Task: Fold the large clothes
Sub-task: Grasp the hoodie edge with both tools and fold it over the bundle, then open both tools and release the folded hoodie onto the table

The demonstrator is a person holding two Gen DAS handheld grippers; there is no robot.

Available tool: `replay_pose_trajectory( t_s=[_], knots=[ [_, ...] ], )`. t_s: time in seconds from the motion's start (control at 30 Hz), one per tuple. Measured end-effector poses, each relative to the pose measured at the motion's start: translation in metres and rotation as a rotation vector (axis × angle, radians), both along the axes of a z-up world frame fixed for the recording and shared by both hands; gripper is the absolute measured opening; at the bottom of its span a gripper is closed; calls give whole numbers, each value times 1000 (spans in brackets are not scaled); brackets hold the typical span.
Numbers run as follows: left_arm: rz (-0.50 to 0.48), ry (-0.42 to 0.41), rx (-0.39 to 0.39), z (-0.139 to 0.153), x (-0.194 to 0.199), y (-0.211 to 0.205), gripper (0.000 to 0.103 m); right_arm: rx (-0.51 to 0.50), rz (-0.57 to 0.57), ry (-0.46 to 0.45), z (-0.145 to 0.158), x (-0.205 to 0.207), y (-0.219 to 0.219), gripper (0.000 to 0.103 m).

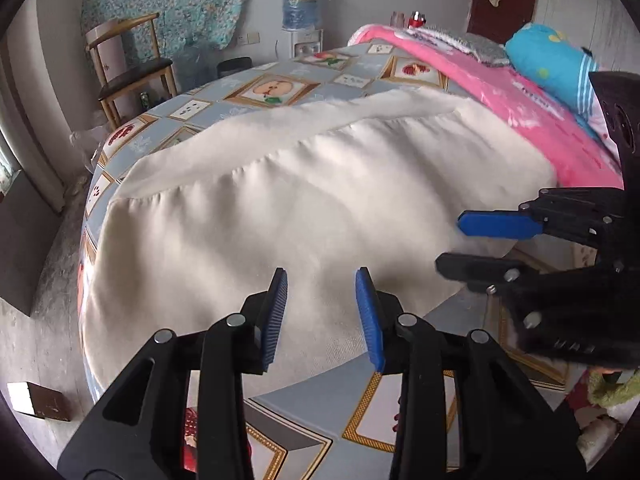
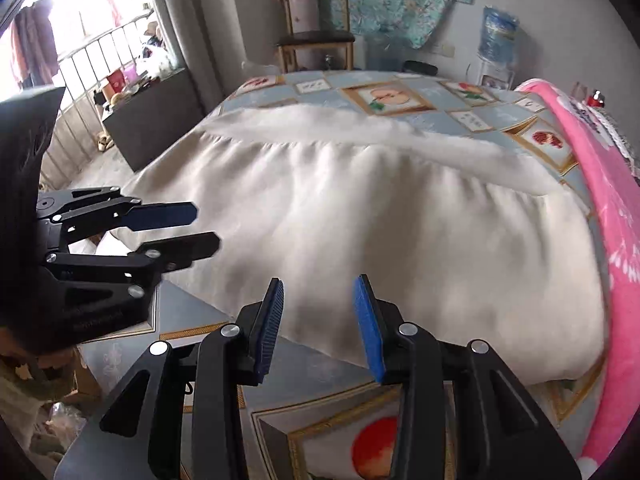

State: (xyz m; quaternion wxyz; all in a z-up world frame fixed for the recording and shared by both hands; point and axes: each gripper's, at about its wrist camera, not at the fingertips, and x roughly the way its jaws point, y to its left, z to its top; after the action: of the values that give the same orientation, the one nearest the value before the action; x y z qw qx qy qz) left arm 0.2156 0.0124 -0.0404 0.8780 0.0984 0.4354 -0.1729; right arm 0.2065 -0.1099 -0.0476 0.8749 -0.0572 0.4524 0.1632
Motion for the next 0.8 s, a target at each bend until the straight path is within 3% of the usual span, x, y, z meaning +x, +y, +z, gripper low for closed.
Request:
replay_pose_trajectory(
  t_s=[0.03, 0.07, 0.13, 0.2, 0.33, 0.43, 0.5, 0.6, 0.7, 0.8],
  knots=[
    [9, 13, 31, -13, 3, -2, 36, 4, -4, -33, -7, -2, 0, 36],
    [21, -12, -7, -15, 1, 3, 36, 3, -6, -35, -6, -3, 0, 36],
    [42, 16, -45, -10, 0, 10, 36, 14, -19, -14, 3, -6, -2, 36],
    [59, 6, -55, 0, -5, 17, 36, -2, -31, -60, 16, -18, -10, 36],
    [129, -42, -59, 13, -18, 50, 38, -32, -199, -116, 25, -22, -69, 36],
    [237, 16, -85, -3, -8, 83, 42, -23, -331, -59, 1, -11, -116, 39],
    [245, 15, -153, -9, -6, 94, 42, 6, -316, -57, -5, -11, -120, 40],
    [262, 2, -159, 3, -10, 92, 42, -33, -320, -97, 16, -20, -112, 42],
    [269, -53, -186, 14, -20, 95, 60, -20, -403, -160, 28, -32, -125, 57],
    [301, 29, -121, -11, -9, 96, 64, 13, -437, -37, -4, -18, -140, 63]
  ],
)
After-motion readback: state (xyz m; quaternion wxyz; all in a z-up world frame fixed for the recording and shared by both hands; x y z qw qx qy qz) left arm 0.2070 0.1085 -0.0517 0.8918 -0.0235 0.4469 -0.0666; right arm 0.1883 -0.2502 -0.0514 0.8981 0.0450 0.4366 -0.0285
